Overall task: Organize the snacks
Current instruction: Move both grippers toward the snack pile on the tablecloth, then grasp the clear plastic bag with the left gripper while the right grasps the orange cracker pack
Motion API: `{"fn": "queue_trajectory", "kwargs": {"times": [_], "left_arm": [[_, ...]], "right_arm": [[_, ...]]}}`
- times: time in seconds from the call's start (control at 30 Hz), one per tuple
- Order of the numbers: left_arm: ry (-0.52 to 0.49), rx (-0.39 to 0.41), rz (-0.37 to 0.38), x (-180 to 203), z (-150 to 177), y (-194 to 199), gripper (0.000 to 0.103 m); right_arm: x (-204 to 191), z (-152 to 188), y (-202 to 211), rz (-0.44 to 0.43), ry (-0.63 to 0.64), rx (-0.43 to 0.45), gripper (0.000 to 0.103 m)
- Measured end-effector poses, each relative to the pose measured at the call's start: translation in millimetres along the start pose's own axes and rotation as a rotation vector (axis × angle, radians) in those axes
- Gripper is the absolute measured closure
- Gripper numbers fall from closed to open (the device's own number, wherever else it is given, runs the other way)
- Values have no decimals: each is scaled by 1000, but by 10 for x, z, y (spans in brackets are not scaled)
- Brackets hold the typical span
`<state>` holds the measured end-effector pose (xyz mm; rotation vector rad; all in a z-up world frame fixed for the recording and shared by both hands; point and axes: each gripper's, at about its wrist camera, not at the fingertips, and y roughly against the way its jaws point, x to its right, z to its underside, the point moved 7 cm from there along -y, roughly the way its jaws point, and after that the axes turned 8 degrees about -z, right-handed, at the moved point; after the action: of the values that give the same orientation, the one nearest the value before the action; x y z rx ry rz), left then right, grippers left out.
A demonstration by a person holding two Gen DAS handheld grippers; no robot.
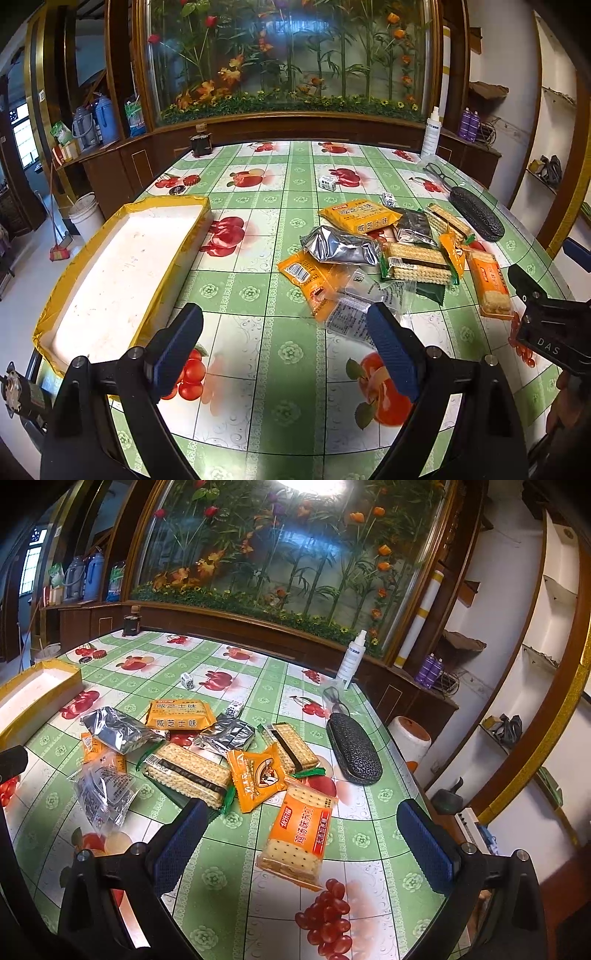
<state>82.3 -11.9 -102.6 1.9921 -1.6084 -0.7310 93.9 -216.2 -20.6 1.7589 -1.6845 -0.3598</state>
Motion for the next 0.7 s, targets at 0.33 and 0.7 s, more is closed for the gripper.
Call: {"fn": "queue_trajectory", "kwargs": {"times": [0.33,0.7], "left_arm": [[0,-5,112,107,62,-39,12],[-75,-53,104,302,167,-107,12]], "right_arm": [[57,105,-94,-119,-89,-31,0],[209,252,-165,-194,-182,-51,0]]}}
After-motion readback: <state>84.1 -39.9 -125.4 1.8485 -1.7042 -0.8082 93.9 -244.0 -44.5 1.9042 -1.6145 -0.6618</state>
